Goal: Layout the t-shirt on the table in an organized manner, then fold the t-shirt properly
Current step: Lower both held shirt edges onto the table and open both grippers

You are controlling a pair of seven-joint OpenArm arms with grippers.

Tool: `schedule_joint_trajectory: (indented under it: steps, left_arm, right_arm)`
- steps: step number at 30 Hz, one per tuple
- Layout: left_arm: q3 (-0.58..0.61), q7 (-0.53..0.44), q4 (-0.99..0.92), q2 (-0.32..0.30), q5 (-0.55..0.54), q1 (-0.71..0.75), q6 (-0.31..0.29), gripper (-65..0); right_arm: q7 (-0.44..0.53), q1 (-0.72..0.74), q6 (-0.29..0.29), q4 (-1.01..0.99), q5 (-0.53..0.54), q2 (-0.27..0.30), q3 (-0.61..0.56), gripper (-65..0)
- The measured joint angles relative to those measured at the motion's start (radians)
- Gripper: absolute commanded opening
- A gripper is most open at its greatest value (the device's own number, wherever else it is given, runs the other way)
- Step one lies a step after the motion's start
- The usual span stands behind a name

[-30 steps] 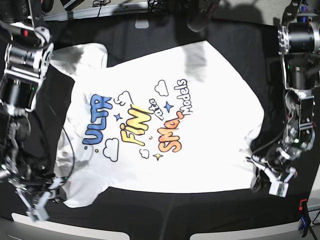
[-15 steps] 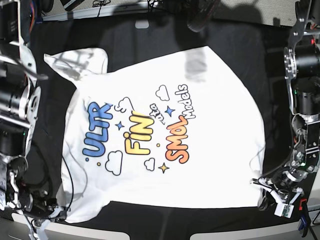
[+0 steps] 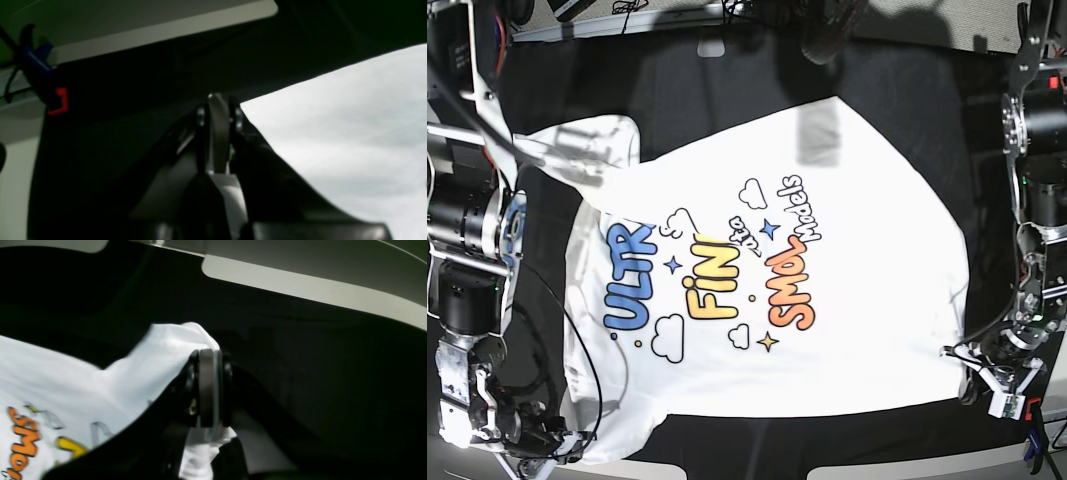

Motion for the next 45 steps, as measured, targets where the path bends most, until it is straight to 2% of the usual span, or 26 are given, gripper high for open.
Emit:
schedule_joint_trajectory:
  steps: [3,8,10,18,24,45]
  left_arm:
    - [0.0,0.0,0.0,0.001,0.0,0.0,0.0,-65.0]
    - [0.0,-0.001,0.0,0.002,-0.003,-0.003,0.0,-65.0]
    - [0.0,-0.001,0.0,0.003,-0.003,-0.003,0.0,-65.0]
    - [0.0,0.0,0.0,0.002,-0.004,-0.003,0.0,-65.0]
    - [0.0,-0.004,0.0,0.002,-0.13,-0.003,0.0,-65.0]
    - [0.0,0.0,0.0,0.002,-0.132,-0.033,0.0,-65.0]
  right_arm:
    - [0.011,0.0,-0.011,0.0,-0.045,-0.003,-0.056,-65.0]
    - [0.015,0.0,-0.119,0.0,-0.048,-0.003,-0.113,-65.0]
    - [0.015,-0.001,-0.14,0.0,-0.048,-0.003,-0.114,-65.0]
    - [0.061,-0.001,-0.142,0.0,-0.073,-0.009,-0.116,-65.0]
    - [0.083,0.0,-0.143,0.0,-0.074,-0.007,-0.115,-65.0]
    - [0.089,0.006,-0.146,0.0,-0.074,-0.006,-0.115,-65.0]
